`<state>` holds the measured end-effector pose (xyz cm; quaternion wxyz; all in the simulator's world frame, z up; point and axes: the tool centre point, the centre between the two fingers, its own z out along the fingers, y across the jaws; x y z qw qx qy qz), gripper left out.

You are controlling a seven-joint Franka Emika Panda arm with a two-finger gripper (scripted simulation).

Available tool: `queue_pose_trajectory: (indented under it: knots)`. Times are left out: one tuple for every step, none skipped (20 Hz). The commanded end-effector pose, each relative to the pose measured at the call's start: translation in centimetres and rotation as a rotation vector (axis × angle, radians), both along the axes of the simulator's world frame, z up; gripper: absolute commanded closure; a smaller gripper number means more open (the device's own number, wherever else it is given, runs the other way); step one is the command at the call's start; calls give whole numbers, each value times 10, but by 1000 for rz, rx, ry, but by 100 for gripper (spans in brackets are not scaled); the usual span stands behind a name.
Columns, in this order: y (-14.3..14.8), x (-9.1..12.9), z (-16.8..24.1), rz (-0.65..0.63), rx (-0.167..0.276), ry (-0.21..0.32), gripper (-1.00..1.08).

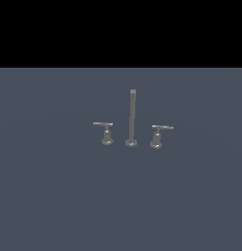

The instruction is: Turn on the faucet by rotating a designated handle.

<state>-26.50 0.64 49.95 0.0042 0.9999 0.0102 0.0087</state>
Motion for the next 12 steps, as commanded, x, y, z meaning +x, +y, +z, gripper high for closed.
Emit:
queue_pose_trajectory:
  knots:
    - [0, 0, 0, 0, 0, 0, 108]
    - [0, 0, 0, 1, 0, -1, 108]
    - [2, 0, 1, 3, 1, -3, 108]
    - [4, 1, 2, 7, 2, -7, 108]
    - [7, 1, 4, 13, 4, -12, 108]
    - [10, 2, 6, 20, 6, -18, 108]
    - [14, 2, 9, 29, 8, -25, 108]
    - [17, 2, 11, 37, 10, -31, 108]
    - [20, 1, 12, 43, 11, -34, 108]
    - [21, 1, 13, 48, 12, -37, 108]
    - [22, 0, 13, 51, 12, -38, 108]
    - [21, 0, 13, 51, 12, -38, 108]
